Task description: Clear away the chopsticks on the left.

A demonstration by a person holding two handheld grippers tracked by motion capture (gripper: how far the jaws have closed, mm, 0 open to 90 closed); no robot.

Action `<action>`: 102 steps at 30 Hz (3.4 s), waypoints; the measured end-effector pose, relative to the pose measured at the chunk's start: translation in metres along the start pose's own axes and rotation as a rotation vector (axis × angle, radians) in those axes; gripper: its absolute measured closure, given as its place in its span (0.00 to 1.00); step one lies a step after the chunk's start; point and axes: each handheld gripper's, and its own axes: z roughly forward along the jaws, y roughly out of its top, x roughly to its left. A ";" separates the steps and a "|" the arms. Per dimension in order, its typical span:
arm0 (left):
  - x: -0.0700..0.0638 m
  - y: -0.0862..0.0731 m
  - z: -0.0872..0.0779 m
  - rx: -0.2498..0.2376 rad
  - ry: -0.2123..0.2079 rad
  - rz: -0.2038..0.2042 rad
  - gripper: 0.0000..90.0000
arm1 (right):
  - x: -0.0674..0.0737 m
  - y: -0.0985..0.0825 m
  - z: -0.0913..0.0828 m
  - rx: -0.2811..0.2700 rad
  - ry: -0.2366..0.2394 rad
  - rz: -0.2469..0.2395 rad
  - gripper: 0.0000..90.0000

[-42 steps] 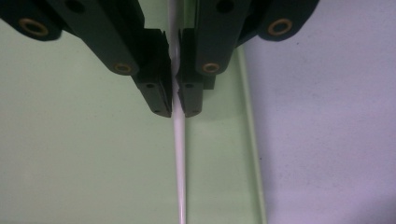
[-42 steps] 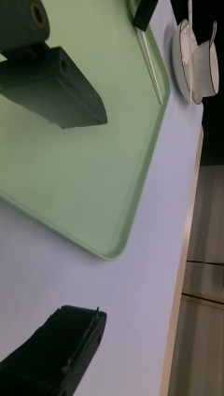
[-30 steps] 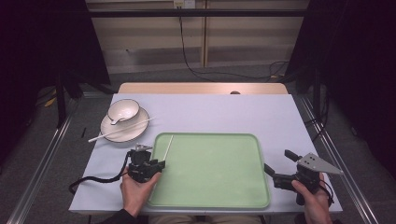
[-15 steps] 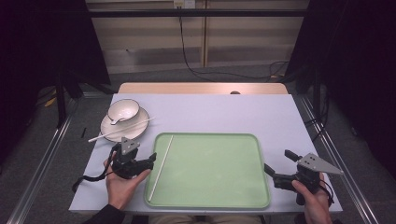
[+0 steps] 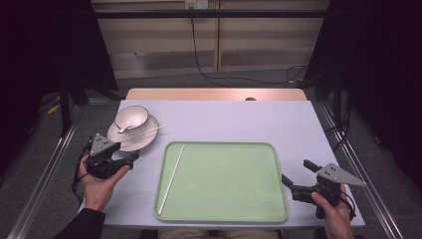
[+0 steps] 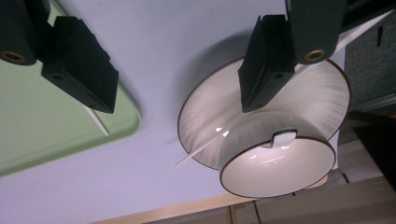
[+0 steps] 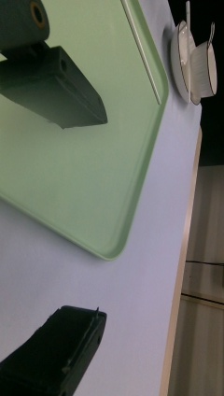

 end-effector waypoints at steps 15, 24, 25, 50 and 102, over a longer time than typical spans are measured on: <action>0.053 -0.005 0.027 0.017 -0.062 0.095 0.50 | 0.000 0.000 0.000 0.003 0.005 0.001 0.06; 0.067 0.001 0.042 0.152 -0.079 0.114 0.44 | 0.000 0.000 0.000 0.003 0.007 0.003 0.06; 0.071 0.002 0.045 0.159 -0.085 0.109 0.42 | 0.000 0.000 0.000 0.004 0.007 0.004 0.06; 0.087 0.013 0.078 0.246 -0.197 0.262 0.67 | 0.000 0.000 0.000 0.005 0.009 0.006 0.06; 0.083 0.015 0.063 0.273 -0.243 0.247 0.95 | -0.002 0.000 0.000 0.003 -0.003 0.007 0.05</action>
